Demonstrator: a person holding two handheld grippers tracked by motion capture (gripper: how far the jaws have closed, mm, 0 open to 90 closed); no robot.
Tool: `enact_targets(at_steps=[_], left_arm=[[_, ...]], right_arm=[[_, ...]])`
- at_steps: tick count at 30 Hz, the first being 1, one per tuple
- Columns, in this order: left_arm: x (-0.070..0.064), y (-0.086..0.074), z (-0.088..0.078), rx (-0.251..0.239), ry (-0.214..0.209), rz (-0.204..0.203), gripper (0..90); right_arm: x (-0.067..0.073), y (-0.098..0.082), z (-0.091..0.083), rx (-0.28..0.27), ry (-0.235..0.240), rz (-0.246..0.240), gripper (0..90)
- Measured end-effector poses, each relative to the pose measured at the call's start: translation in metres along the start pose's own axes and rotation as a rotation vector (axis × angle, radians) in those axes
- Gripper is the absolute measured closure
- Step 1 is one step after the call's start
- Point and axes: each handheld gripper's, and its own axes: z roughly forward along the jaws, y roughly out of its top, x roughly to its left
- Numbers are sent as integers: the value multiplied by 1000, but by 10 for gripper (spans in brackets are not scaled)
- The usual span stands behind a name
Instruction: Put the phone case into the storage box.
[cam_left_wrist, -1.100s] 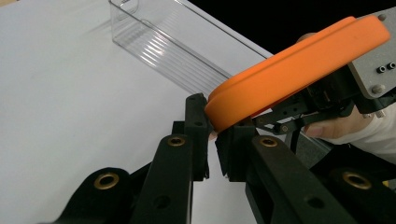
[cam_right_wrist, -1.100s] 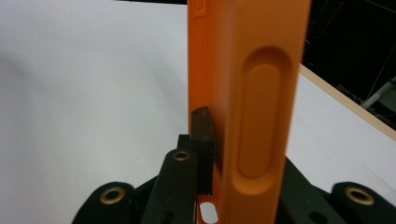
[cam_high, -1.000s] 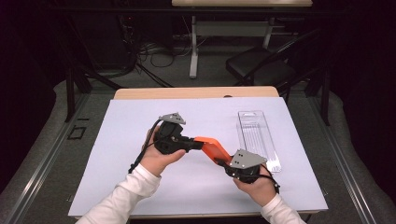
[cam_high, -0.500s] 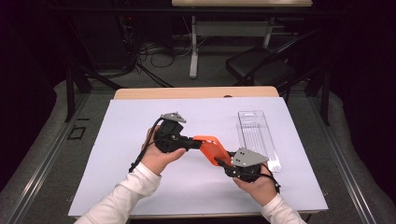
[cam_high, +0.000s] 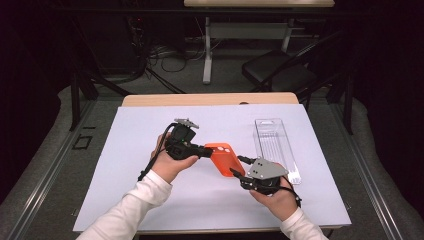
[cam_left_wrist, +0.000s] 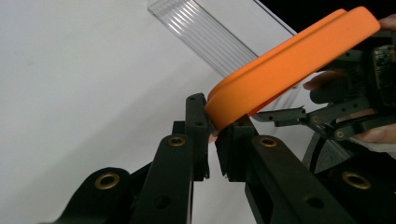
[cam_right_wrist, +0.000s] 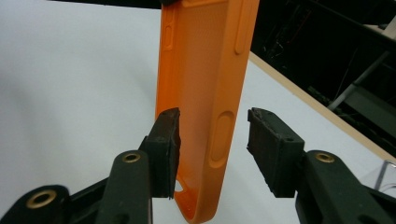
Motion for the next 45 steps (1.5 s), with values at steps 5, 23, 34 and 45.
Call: enact_targets(at_steps=[5, 23, 34, 45], left_arm=[[4, 1, 1, 2, 16, -26, 835], [11, 9, -1, 54, 73, -134, 834], [12, 15, 2, 99, 108, -131, 835], [4, 23, 9, 162, 133, -105, 835]], right_arm=[[-1, 1, -2, -11, -17, -13, 523], [-4, 13, -6, 24, -104, 41, 371], [-7, 20, 1, 51, -155, 103, 255], [-5, 25, 4, 62, -169, 80, 222]])
